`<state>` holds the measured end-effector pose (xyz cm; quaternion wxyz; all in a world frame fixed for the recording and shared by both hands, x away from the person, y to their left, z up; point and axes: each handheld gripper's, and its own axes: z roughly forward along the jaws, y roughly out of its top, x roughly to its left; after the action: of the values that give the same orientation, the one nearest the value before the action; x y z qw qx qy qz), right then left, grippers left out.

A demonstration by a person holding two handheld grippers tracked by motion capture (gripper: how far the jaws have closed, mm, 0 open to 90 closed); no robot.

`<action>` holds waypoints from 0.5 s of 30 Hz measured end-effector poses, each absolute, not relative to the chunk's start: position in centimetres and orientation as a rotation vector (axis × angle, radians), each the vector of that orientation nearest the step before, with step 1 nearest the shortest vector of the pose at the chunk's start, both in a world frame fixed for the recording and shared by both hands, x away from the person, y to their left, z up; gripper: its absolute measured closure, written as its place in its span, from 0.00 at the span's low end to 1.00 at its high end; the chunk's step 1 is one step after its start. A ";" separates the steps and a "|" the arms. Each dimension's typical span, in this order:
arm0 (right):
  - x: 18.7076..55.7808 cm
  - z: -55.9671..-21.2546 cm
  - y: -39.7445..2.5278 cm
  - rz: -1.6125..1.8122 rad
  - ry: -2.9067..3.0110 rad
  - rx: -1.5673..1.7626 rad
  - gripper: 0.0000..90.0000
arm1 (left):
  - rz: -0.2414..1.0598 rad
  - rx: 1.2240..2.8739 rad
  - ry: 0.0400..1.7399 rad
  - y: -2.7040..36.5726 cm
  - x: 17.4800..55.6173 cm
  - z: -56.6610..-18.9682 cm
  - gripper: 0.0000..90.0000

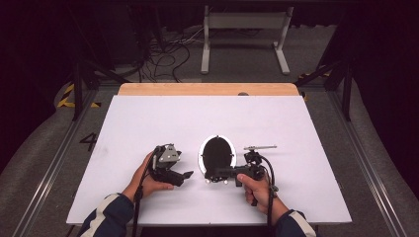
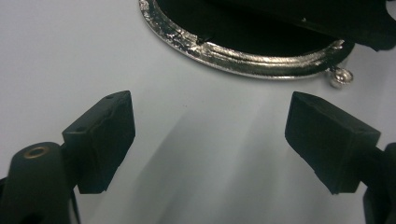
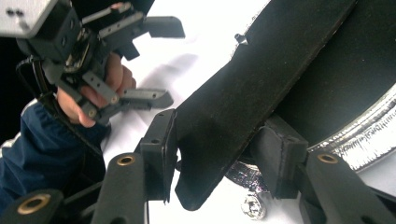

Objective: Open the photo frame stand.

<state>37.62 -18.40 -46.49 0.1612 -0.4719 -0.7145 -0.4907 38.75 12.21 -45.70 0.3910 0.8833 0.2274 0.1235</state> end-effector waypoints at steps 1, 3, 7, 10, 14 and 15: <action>37.6 -46.5 -18.4 -1.400 -2.051 -1.341 0.58 | 0.314 2.244 0.578 12.2 38.7 -45.7 0.20; 37.6 -46.5 -18.4 -1.398 -2.062 -1.334 0.59 | 0.280 2.233 0.596 12.0 39.2 -45.8 0.19; 37.6 -46.5 -18.4 -1.408 -2.108 -1.291 0.60 | 0.225 2.196 0.622 11.7 40.1 -45.7 0.19; 37.5 -46.3 -18.3 -1.422 -2.152 -1.260 0.61 | 0.211 2.170 0.623 11.6 40.6 -45.6 0.20; 37.5 -46.4 -18.3 -1.436 -2.179 -1.233 0.62 | 0.160 2.155 0.637 11.2 41.1 -45.6 0.19; 37.5 -46.4 -18.3 -1.437 -2.186 -1.228 0.62 | 0.156 2.150 0.638 11.2 41.1 -45.6 0.19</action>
<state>37.46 -18.30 -46.39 0.1255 -0.4215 -0.7504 -0.4935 41.15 11.16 -45.58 0.4321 0.8625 0.2559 0.0625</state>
